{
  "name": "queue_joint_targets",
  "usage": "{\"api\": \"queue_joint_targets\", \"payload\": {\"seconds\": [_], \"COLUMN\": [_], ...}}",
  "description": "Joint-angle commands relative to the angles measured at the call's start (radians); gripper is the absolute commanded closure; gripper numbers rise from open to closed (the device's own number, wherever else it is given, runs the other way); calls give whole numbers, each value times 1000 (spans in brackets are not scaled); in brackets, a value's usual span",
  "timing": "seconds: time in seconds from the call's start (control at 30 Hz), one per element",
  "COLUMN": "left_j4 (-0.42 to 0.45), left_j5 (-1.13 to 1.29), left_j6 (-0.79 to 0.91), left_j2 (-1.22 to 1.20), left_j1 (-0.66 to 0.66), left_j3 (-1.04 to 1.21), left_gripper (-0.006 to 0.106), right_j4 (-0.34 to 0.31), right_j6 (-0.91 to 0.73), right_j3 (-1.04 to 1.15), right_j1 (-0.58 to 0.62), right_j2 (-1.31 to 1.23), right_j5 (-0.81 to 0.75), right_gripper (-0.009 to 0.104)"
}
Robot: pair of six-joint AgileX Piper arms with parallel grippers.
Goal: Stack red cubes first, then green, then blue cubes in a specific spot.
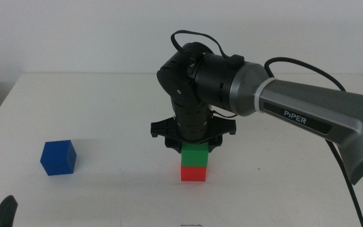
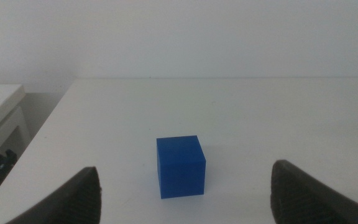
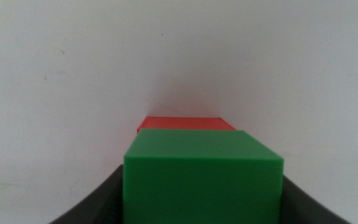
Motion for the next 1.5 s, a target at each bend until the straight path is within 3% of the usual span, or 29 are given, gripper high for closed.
{"api": "queue_joint_targets", "payload": {"seconds": [0.0,0.13,0.17,0.27,0.43,0.67,0.9,1.07,1.23,1.47], "left_j4": [-8,-8,-8,-8,-8,-8,-8,-8,-8,-8], "left_j5": [-83,-83,-83,-83,-83,-83,-83,-83,-83,-83], "left_j6": [-6,-6,-6,-6,-6,-6,-6,-6,-6,-6], "left_j2": [-21,-21,-21,-21,-21,-21,-21,-21,-21,-21], "left_j1": [0,0,0,0,0,0,0,0,0,0], "left_j3": [-3,-3,-3,-3,-3,-3,-3,-3,-3,-3], "left_gripper": [7,7,7,7,7,7,7,7,7,7], "right_j4": [-24,-21,-19,-19,0,9,-31,-19,78,196], "right_j6": [-20,-27,-27,-31,-31,-31,-55,-253,-566,-779], "right_j3": [-25,-25,-25,-25,-25,-26,-26,37,323,687], "right_j1": [1,1,1,1,4,23,44,38,-30,-158], "right_j2": [-57,-57,-57,-57,-79,-220,-433,-618,-940,-1370], "right_j5": [-1,-4,-4,-4,1,30,107,74,-186,-359], "right_gripper": [71,50,38,21,2,2,2,2,4,6]}}
